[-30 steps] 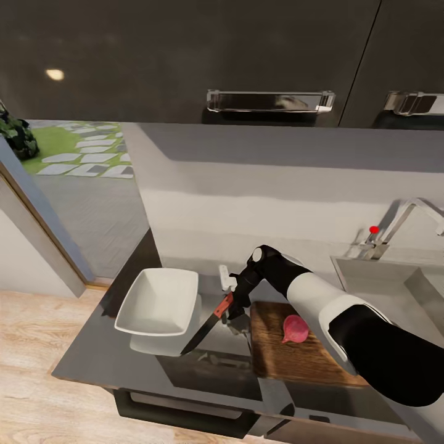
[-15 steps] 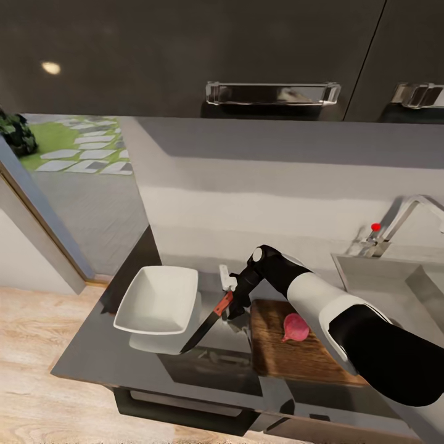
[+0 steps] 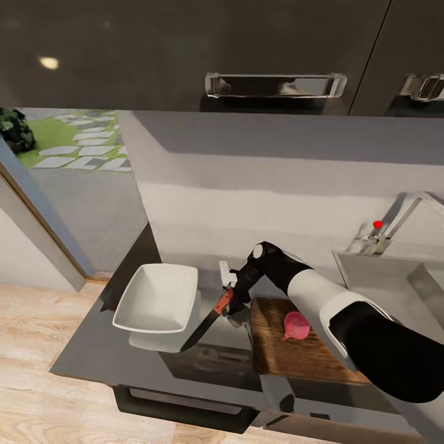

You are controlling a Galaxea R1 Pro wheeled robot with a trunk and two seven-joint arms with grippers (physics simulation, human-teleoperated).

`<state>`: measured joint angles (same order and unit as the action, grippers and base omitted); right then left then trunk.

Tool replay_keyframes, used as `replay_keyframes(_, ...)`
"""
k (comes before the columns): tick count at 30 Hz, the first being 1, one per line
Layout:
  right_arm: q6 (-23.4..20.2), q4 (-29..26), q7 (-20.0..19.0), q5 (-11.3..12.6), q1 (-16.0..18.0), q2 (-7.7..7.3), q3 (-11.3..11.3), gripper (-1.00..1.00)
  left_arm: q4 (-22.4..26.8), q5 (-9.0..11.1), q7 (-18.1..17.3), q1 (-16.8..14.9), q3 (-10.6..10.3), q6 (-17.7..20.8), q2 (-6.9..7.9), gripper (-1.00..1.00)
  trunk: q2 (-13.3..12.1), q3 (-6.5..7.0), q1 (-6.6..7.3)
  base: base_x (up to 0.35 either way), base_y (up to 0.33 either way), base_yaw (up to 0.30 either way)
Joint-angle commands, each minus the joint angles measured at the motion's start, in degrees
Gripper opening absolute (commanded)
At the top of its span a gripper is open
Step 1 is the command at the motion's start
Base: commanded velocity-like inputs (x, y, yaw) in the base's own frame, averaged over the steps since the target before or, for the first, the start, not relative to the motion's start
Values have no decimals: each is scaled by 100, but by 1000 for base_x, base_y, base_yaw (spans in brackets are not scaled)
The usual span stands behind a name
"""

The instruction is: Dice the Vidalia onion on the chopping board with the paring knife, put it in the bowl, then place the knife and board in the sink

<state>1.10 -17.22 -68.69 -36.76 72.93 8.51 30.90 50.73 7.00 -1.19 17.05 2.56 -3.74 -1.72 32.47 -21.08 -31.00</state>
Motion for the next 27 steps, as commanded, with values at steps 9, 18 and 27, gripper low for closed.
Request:
replay_keyframes(9,-11,7,172,-50,-95,-5,30,100,7,55,-12,0,8,-4,-4,100,4,-11,-4,0,0,0)
replay_keyframes(18,-11,8,192,-50,-95,-4,30,-100,7,55,-12,2,8,-4,-4,100,4,-11,-4,0,0,0)
replay_keyframes(27,-13,9,192,-50,-95,9,30,-100,12,55,-12,5,8,-4,-4,100,4,-11,-4,0,0,0)
